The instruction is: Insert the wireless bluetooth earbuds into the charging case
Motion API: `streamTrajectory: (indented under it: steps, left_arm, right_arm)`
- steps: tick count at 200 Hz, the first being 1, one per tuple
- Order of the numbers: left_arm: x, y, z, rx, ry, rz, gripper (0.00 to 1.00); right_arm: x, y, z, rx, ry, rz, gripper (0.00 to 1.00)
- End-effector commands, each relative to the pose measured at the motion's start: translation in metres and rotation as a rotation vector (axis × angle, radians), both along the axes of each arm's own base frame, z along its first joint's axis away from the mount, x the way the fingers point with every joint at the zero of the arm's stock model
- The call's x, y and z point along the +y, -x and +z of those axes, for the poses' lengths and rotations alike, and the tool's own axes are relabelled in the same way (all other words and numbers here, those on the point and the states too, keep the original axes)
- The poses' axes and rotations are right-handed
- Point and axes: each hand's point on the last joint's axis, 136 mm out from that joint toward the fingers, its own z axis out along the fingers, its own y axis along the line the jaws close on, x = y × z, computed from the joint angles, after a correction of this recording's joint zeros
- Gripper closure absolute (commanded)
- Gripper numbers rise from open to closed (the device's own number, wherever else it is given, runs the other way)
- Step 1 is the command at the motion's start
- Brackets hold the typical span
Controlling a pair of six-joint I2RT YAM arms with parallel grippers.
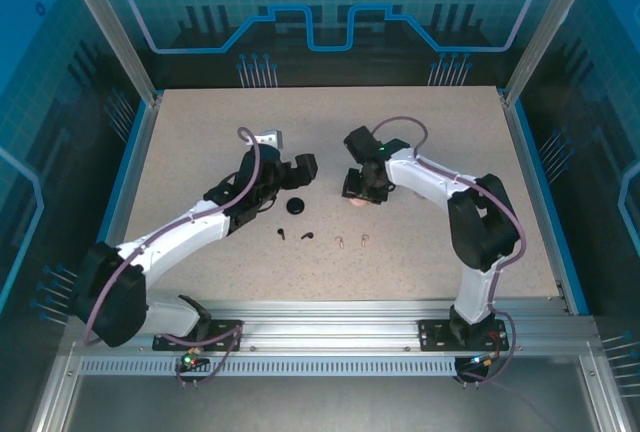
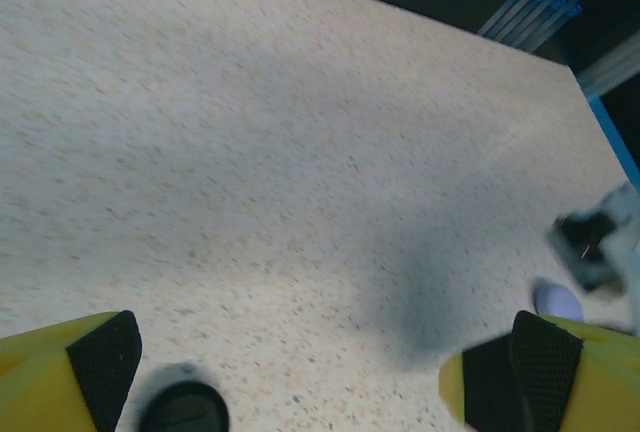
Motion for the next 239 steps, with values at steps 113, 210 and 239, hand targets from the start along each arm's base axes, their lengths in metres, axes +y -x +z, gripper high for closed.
streamTrajectory:
  steps: [113, 210, 239]
  left_arm:
    - [-0.083, -0.004, -0.022, -0.081, 0.538, -0.291, 0.05]
    - [-0.116, -0.02, -0.033, -0.088, 0.56, -0.317, 0.35]
    - [-0.119, -0.026, -0.034, -0.095, 0.56, -0.305, 0.42]
  right_arm:
    - [0.01, -0.061, 0.059, 0.015, -0.476, -0.447, 0.52]
    - [0.029, -0.046, 0.073, 0.011, -0.526, -0.425, 0.52]
    - [0.031, -0.044, 0.073, 0.012, -0.525, -0.419, 0.52]
